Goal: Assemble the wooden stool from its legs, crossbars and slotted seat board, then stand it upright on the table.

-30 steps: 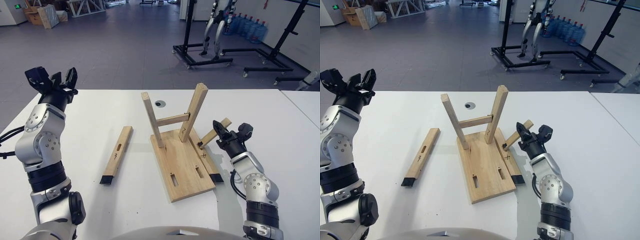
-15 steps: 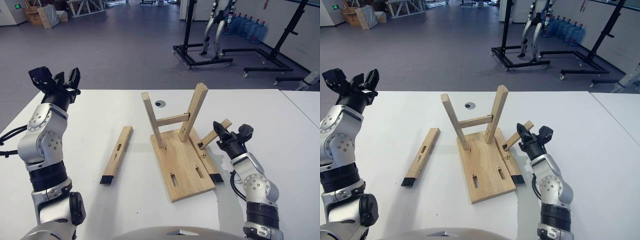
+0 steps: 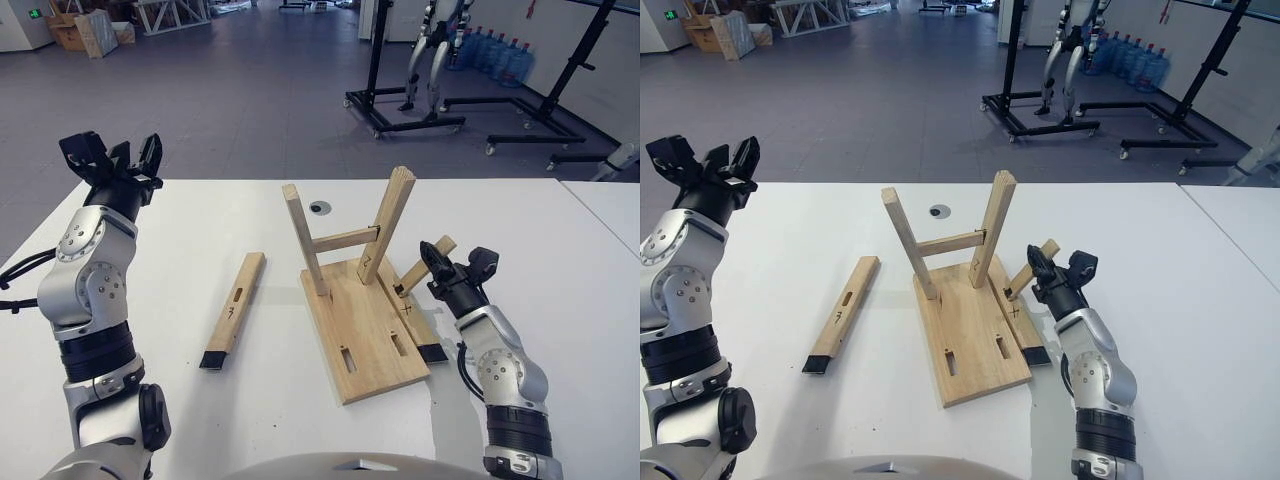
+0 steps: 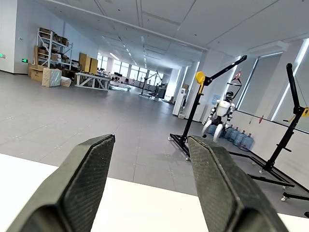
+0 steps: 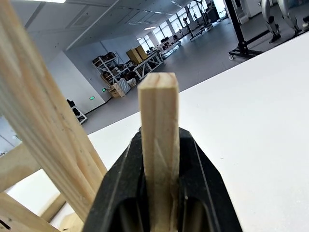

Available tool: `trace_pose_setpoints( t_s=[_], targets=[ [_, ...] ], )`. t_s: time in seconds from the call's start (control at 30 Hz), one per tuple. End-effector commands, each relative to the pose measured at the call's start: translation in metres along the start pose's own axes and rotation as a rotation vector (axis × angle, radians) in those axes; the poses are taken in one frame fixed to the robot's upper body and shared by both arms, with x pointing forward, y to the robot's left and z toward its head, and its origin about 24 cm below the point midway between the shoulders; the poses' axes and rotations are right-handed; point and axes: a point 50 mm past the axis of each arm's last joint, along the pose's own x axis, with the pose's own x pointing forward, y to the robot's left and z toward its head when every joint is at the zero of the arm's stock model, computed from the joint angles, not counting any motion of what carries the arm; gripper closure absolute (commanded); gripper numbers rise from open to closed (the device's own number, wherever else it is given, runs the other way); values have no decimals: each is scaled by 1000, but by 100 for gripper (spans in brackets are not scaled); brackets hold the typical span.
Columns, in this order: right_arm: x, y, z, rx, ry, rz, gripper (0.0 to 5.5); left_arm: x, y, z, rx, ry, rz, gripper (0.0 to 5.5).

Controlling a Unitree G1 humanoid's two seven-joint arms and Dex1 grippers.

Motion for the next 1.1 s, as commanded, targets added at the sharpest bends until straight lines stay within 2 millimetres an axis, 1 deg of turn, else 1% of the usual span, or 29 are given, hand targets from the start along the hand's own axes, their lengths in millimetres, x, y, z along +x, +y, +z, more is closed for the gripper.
trace_pose_setpoints(
  t_s=[0.03, 0.27, 0.47, 0.7, 0.8, 0.97, 1.1],
  targets=[
    [-4, -3, -8, -100, 57, -17, 510, 2, -1, 2, 19, -7, 1, 275],
    [-5, -4, -8, -173, 61, -11, 510, 3, -3, 2, 25, -10, -6, 275],
    [-12, -13, -19, -196, 92, -34, 510, 4, -5, 2, 26, -13, -10, 275],
    [-21, -27, -40, -242, 164, -39, 510, 4, -6, 2, 28, -15, -11, 275],
    [-26, -31, -57, -299, 227, -28, 510, 4, -6, 2, 31, -15, -13, 275],
    [-36, -37, -78, -299, 292, -36, 510, 5, -8, 2, 34, -17, -19, 275],
    [-44, -44, -89, -301, 343, -50, 510, 5, -8, 2, 35, -17, -20, 275]
  ],
)
